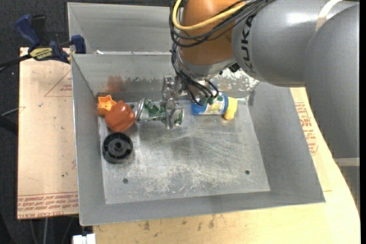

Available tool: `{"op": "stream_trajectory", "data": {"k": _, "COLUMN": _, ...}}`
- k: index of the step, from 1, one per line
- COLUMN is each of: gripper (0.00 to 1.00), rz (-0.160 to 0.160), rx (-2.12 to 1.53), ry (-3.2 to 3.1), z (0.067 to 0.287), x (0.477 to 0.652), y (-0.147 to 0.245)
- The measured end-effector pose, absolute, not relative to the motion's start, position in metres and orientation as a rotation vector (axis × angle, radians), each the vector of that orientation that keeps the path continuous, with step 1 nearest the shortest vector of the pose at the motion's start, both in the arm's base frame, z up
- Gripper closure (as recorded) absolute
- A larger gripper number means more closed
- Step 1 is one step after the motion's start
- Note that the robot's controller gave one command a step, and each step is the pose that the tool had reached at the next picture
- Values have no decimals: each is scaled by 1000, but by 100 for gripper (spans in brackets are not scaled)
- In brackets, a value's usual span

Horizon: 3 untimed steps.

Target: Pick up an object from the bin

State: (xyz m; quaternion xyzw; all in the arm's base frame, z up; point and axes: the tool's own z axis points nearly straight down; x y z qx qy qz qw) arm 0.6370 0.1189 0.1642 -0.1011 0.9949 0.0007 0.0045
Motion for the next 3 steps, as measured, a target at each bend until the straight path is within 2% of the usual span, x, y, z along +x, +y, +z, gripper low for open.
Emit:
{"op": "stream_trajectory", "data": {"k": 1, "gripper": 100, "rz": 2, "rx": -324, "ry": 3121, "z": 155, "x": 638, "y": 122}}
{"op": "stream_trajectory", "data": {"k": 2, "gripper": 100, "rz": 1, "rx": -335, "ry": 3126, "z": 186, "x": 632, "y": 128}}
{"op": "stream_trajectory", "data": {"k": 3, "gripper": 100, "rz": 2, "rx": -328, "ry": 3119, "z": 216, "x": 637, "y": 133}}
